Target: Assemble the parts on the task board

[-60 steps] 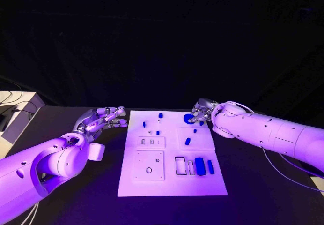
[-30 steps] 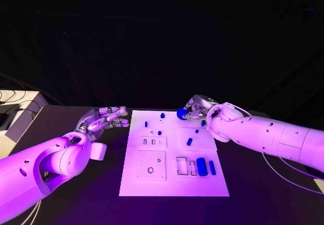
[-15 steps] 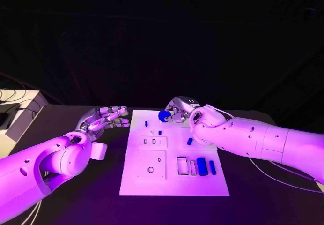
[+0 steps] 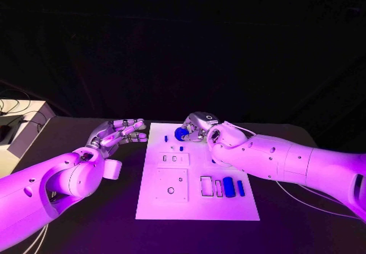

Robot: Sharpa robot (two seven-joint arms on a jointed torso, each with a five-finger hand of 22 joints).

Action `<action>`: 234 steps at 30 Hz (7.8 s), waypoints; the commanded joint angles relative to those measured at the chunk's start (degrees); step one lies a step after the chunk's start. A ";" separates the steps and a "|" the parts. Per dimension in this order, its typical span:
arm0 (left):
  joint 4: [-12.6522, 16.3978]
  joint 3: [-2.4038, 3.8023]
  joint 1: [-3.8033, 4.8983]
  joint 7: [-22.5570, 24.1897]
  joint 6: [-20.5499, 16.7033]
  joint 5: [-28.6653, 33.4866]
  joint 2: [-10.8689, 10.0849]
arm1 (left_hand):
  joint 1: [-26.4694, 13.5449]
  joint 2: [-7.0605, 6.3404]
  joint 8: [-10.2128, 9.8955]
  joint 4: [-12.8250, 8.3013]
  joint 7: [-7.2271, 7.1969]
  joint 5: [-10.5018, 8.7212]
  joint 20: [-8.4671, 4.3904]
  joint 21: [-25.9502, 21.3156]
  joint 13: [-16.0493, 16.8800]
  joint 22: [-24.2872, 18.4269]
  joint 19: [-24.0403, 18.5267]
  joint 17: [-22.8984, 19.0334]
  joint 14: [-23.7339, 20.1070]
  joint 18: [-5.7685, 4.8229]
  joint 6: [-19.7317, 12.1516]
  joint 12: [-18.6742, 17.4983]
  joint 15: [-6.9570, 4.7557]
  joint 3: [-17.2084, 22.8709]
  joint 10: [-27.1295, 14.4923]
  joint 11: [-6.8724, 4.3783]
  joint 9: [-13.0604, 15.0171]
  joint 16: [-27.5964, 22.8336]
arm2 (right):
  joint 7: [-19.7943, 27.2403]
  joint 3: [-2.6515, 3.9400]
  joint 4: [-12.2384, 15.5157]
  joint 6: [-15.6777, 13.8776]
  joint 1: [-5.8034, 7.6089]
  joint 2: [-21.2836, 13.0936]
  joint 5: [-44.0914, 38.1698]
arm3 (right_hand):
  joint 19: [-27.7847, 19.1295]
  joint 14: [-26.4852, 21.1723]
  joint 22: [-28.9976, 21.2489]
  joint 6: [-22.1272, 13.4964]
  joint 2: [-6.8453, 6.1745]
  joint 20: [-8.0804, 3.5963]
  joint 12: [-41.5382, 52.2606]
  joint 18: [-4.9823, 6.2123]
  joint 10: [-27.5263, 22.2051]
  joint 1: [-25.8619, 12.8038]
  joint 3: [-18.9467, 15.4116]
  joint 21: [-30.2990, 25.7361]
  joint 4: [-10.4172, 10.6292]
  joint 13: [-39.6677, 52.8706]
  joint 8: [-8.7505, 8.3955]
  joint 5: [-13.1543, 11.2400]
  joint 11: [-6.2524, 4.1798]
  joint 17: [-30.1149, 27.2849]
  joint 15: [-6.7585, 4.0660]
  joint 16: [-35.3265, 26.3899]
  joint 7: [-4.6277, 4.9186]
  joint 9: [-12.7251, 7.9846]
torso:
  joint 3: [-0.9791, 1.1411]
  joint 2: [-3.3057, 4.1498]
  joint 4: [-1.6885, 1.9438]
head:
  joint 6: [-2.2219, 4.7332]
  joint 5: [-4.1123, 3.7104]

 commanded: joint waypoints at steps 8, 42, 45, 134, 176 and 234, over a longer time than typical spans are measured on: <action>0.03 0.05 0.03 0.21 0.88 0.06 -0.05 | 0.65 0.08 -0.12 -0.07 0.01 -0.15 -0.03 0.37 -0.03 -0.05 -0.39 -0.10 -0.44 -0.10 -0.31 0.25 0.10 0.13 -0.30 -0.12 -0.08 0.27 | -1.18 -0.05 -0.33 0.78 -0.13 0.35 -2.73 | 3.29 0.10 8.23 1.06 -0.44 -0.36 -0.28 0.46 0.37 0.40 0.17 0.20 0.58 0.16 0.35 0.57 -0.20 0.17 -0.43 -0.32 0.78 0.23 | 0.11 0.02 -0.21 | -0.18 0.01; 0.03 0.05 0.04 0.14 0.89 0.06 -0.07 | 0.59 0.07 -0.13 -0.09 0.03 -0.15 -0.02 0.47 -0.03 -0.17 -0.44 -0.12 -0.47 -0.11 -0.37 0.25 0.11 0.06 -0.33 -0.10 -0.08 0.25 | -0.62 -0.25 -4.02 2.11 -0.69 2.48 -1.90 | 3.05 -0.04 8.23 -5.91 -3.85 0.82 -4.87 0.93 -3.32 -0.14 -2.14 0.01 5.35 -4.26 0.20 -1.28 1.35 0.60 0.80 -0.54 2.93 0.15 | 0.12 -0.04 -0.11 | -0.48 0.31; 0.00 0.05 0.04 0.14 0.88 0.06 -0.06 | 0.59 0.07 -0.13 -0.09 0.03 -0.15 -0.02 0.47 -0.03 -0.17 -0.44 -0.12 -0.47 -0.11 -0.37 0.25 0.11 0.06 -0.33 -0.10 -0.08 0.25 | -0.26 -0.26 -4.03 1.97 -0.69 2.50 -1.45 | 3.04 0.01 8.24 -6.18 -4.29 0.89 -4.86 0.96 -3.48 -0.45 -2.22 0.05 5.79 -4.51 0.16 -0.78 1.42 0.81 0.85 -0.40 3.02 0.14 | 0.12 -0.03 -0.12 | -0.47 0.32; -1.23 0.04 -0.41 0.67 2.15 -0.15 0.44 | 0.82 0.73 0.02 -0.16 -0.13 -0.19 -0.35 0.56 0.03 -0.40 -0.43 -0.12 -0.44 -0.48 2.67 0.37 -0.19 -0.78 3.05 -0.80 0.05 0.17 | 27.56 0.61 -4.44 3.65 -2.20 -19.18 24.86 | 2.45 0.11 8.84 -5.50 -5.74 1.18 -3.37 0.41 -3.50 8.57 -3.78 3.61 0.29 -4.35 0.26 -7.46 1.61 3.55 1.11 0.19 3.11 0.20 | 1.70 0.14 -1.47 | 0.13 -1.05; -1.25 0.04 -0.40 0.37 1.95 -0.38 0.19 | 0.95 0.83 0.00 -0.17 -0.13 -0.18 -0.47 0.47 0.02 -0.44 -0.32 -0.11 -0.35 -0.60 2.33 0.36 -0.19 -1.07 2.82 -0.76 0.03 0.13 | 23.05 0.42 -7.08 5.37 -2.96 -15.99 20.71 | 2.63 0.27 8.84 -3.10 -4.87 0.84 -2.30 0.33 -2.58 7.15 -3.80 3.61 1.13 -3.66 0.30 -6.26 1.13 3.91 0.73 0.00 2.44 0.19 | 1.83 0.52 -0.96 | -0.89 -1.76; -1.36 0.03 -0.41 -0.21 2.02 -0.38 -0.10 | 1.01 0.82 -0.07 -0.29 -0.07 -0.17 -0.39 0.44 0.00 -0.44 -0.30 -0.12 -0.34 -0.51 0.93 0.33 -0.10 -0.98 1.58 -0.51 -0.03 0.11 | 13.55 0.43 -2.58 -2.98 -3.50 -16.25 13.91 | 3.04 0.62 9.07 1.84 -2.88 -0.37 -2.02 -0.32 -0.93 -0.32 -4.49 4.46 3.00 -1.65 1.70 -2.19 -0.30 5.39 -0.42 0.22 0.28 0.69 | 1.81 0.57 -0.97 | -1.17 -1.79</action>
